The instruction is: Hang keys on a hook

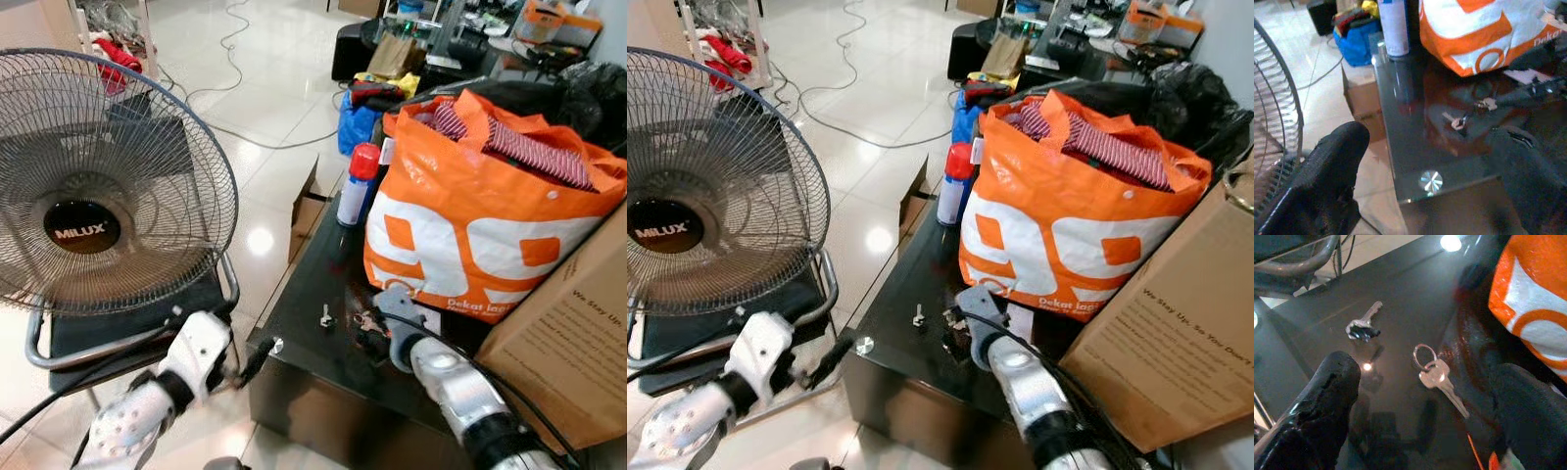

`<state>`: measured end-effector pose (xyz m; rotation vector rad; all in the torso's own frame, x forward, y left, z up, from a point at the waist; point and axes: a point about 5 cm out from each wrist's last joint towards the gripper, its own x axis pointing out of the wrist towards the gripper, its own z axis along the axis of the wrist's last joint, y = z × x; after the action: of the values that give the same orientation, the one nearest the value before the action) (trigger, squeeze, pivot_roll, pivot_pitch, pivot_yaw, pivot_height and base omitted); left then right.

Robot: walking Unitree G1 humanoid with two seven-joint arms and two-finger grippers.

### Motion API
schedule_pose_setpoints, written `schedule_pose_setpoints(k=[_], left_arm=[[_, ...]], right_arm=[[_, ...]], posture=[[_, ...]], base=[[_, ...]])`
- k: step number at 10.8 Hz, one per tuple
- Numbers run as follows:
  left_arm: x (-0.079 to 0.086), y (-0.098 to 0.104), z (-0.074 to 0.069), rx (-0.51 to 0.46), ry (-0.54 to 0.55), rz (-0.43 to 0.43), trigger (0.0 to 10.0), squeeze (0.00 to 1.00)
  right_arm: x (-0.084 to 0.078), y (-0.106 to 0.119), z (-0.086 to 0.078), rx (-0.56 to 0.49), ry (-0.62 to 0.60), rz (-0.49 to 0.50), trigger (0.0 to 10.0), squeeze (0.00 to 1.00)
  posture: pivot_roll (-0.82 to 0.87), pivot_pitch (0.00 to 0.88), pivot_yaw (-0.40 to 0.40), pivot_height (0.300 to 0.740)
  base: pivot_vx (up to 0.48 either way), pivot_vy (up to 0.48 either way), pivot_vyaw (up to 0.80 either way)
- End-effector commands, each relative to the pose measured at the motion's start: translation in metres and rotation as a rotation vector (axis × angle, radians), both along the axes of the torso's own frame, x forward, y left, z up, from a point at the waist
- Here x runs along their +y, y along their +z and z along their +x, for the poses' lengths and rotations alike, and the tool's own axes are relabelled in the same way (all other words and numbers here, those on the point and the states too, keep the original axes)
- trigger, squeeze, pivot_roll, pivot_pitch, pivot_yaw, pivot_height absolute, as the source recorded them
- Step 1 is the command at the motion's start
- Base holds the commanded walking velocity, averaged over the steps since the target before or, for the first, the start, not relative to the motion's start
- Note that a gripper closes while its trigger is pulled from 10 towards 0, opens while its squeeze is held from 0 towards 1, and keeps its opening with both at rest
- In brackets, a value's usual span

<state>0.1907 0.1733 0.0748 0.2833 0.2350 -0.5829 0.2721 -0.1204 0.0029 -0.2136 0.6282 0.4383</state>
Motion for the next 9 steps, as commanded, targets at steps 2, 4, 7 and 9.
schedule_pose_setpoints(k=[2,4,7,9], left_arm=[[-0.001,0.004,-0.005,-0.001,-0.002,0.001,10.0,0.0],[-0.004,0.004,-0.01,-0.006,0.023,0.0,10.0,0.0],[-0.015,0.007,-0.008,-0.04,0.109,-0.016,10.0,0.0],[-0.015,0.009,-0.003,-0.093,0.175,-0.024,10.0,0.0]], right_arm=[[0.005,0.002,0.002,-0.012,-0.004,0.038,10.0,0.0],[0.005,0.003,0.007,-0.052,-0.031,0.041,10.0,0.0],[-0.022,0.025,0.006,-0.122,-0.018,0.132,10.0,0.0],[-0.029,0.04,-0.006,-0.161,0.056,0.16,10.0,0.0]], posture=[[0.05,0.069,-0.095,0.74],[0.05,0.082,-0.118,0.74],[0.08,0.03,-0.176,0.74],[0.05,0.015,-0.159,0.74]], base=[[0.0,0.0,0.0],[0.0,0.0,0.0],[0.0,0.0,0.0],[0.0,0.0,0.0]])
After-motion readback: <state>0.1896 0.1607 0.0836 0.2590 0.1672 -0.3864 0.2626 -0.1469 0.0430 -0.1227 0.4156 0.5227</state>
